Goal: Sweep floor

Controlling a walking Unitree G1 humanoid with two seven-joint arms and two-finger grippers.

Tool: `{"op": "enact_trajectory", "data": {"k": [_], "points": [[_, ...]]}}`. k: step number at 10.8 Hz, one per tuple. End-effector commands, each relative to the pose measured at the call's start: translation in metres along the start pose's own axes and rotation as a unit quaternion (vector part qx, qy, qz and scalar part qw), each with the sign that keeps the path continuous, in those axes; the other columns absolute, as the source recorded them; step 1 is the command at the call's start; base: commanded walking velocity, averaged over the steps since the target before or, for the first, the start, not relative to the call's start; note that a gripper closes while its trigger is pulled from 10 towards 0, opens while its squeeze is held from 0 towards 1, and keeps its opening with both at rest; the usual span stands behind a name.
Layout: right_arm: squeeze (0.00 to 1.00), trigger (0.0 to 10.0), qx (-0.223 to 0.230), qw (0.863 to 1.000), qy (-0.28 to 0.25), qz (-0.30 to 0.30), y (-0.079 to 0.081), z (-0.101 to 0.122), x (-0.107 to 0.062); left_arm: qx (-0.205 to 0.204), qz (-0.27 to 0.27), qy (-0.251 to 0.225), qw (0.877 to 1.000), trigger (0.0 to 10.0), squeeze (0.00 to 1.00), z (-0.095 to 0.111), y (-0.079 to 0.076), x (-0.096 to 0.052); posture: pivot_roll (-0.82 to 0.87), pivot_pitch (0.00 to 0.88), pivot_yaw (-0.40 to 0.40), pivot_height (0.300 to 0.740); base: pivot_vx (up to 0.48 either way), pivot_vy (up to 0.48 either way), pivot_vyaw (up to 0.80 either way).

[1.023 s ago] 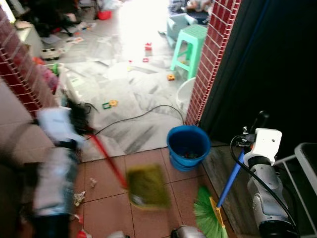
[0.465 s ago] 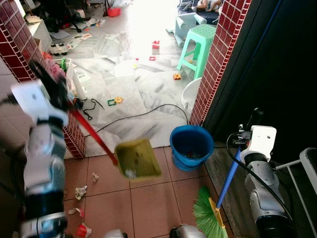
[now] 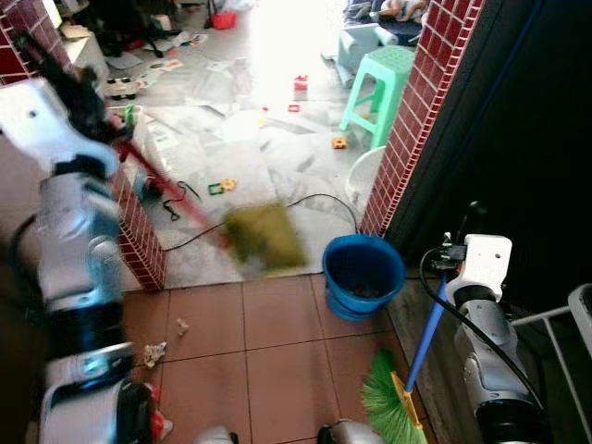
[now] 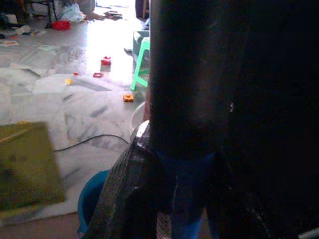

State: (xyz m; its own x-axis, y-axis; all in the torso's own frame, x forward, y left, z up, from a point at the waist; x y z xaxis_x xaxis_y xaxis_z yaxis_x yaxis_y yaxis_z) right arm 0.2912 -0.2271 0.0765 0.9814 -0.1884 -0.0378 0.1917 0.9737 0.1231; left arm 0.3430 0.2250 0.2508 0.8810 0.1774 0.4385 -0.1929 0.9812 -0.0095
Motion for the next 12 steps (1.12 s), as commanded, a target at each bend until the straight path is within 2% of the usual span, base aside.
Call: {"op": "enact_trajectory", "data": {"k": [1, 2, 3, 5, 6, 7, 8, 12], "points": [[0.00, 10.0, 0.003, 1.000, -0.009, 0.010, 0.006, 0.003, 0.004, -0.027, -0.003, -0.061, 0.998, 10.0, 0.00, 0.027, -0.012, 0.014, -0.10, 0.000, 0.006, 0.740, 0.000, 0.000, 0.00], [0.00, 10.0, 0.004, 1.000, -0.011, 0.013, 0.008, 0.004, 0.006, -0.040, -0.016, -0.062, 0.997, 10.0, 0.00, 0.029, -0.024, 0.020, -0.10, 0.000, 0.007, 0.740, 0.000, 0.000, 0.00], [0.00, 10.0, 0.004, 1.000, -0.012, 0.015, 0.010, 0.004, 0.006, -0.048, -0.036, -0.056, 0.997, 10.0, 0.00, 0.024, -0.039, 0.020, -0.11, 0.000, 0.014, 0.740, 0.000, 0.000, 0.00], [0.00, 10.0, -0.004, 1.000, -0.012, 0.004, 0.006, 0.002, 0.004, -0.059, -0.058, -0.048, 0.995, 10.0, 0.00, 0.017, -0.053, 0.015, -0.11, 0.000, 0.020, 0.740, 0.000, 0.000, 0.00], [0.00, 10.0, -0.006, 1.000, -0.006, -0.002, 0.005, -0.001, 0.002, -0.066, -0.077, -0.042, 0.994, 10.0, 0.00, 0.011, -0.066, 0.010, -0.11, 0.000, 0.025, 0.740, 0.000, 0.000, 0.00], [0.00, 10.0, -0.004, 1.000, -0.006, 0.000, 0.006, -0.002, 0.002, -0.070, -0.085, -0.043, 0.993, 10.0, 0.00, 0.011, -0.073, 0.009, -0.11, 0.000, 0.027, 0.740, 0.274, 0.000, -0.55], [0.00, 10.0, -0.002, 1.000, -0.007, 0.000, 0.007, -0.002, 0.001, -0.071, -0.087, -0.044, 0.993, 10.0, 0.00, 0.011, -0.076, 0.009, -0.11, 0.000, 0.028, 0.740, 0.311, 0.000, -0.48], [0.00, 10.0, -0.001, 1.000, -0.007, 0.000, 0.006, -0.002, 0.000, -0.072, -0.102, -0.054, 0.991, 10.0, 0.00, 0.013, -0.081, 0.008, -0.11, 0.000, 0.029, 0.740, 0.407, 0.000, 0.00]]}}
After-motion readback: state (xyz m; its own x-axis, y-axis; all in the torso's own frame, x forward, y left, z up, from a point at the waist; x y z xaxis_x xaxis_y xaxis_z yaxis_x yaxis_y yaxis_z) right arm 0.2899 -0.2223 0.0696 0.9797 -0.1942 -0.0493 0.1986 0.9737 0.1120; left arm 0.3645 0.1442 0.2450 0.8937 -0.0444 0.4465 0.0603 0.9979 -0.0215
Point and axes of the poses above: a point about 5 cm out from each wrist's last joint towards the gripper, its own x axis pointing out of the wrist towards the gripper, its own z axis along the axis of the wrist's last joint, y = z × x, the point moved 1 cm from there along x, pointing out of the wrist towards the gripper, and after that the axes turned 14 degrees about x, right-handed, at the moved point
